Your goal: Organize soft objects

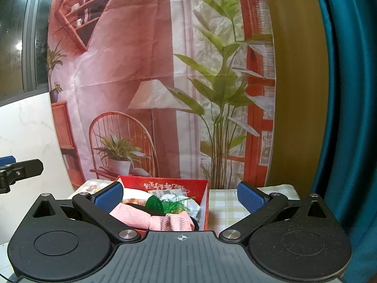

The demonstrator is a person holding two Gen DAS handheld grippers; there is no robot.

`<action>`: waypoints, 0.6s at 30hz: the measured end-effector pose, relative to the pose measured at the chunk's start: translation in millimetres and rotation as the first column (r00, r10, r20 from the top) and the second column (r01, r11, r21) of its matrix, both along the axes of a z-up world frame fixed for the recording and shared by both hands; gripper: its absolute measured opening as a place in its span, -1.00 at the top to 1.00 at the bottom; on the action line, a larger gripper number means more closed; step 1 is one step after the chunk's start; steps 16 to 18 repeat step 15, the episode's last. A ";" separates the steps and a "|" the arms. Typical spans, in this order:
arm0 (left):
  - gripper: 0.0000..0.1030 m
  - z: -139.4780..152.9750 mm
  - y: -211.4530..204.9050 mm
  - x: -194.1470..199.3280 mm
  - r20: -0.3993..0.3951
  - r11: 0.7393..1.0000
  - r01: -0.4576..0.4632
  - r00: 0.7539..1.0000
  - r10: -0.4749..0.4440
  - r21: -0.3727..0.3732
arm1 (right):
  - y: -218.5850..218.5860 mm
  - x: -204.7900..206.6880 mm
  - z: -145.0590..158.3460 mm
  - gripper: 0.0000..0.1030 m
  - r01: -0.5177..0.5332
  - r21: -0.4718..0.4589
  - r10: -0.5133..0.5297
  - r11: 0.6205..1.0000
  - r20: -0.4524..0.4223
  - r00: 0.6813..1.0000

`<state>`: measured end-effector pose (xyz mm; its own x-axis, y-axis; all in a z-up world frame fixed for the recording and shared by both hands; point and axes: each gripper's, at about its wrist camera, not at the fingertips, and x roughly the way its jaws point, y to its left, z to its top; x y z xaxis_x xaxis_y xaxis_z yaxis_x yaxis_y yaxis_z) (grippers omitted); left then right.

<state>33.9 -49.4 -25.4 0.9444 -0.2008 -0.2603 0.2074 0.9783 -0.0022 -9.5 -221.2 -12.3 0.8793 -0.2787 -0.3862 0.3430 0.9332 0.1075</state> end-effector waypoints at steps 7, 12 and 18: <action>-1.00 0.1 1.1 0.2 0.005 1.000 -0.004 1.000 0.004 -0.022 | 0.6 0.1 0.1 -0.99 0.001 0.000 -0.001 1.000 -0.001 1.000; -1.00 0.6 3.1 0.5 0.010 0.999 -0.004 1.000 0.004 -0.034 | -0.1 0.7 0.4 -0.99 -0.002 0.001 0.002 1.000 -0.001 1.000; -1.00 0.4 2.1 0.7 0.010 0.999 -0.006 1.000 0.006 -0.037 | 0.6 0.6 0.3 -0.99 -0.001 -0.001 0.001 1.000 -0.002 1.000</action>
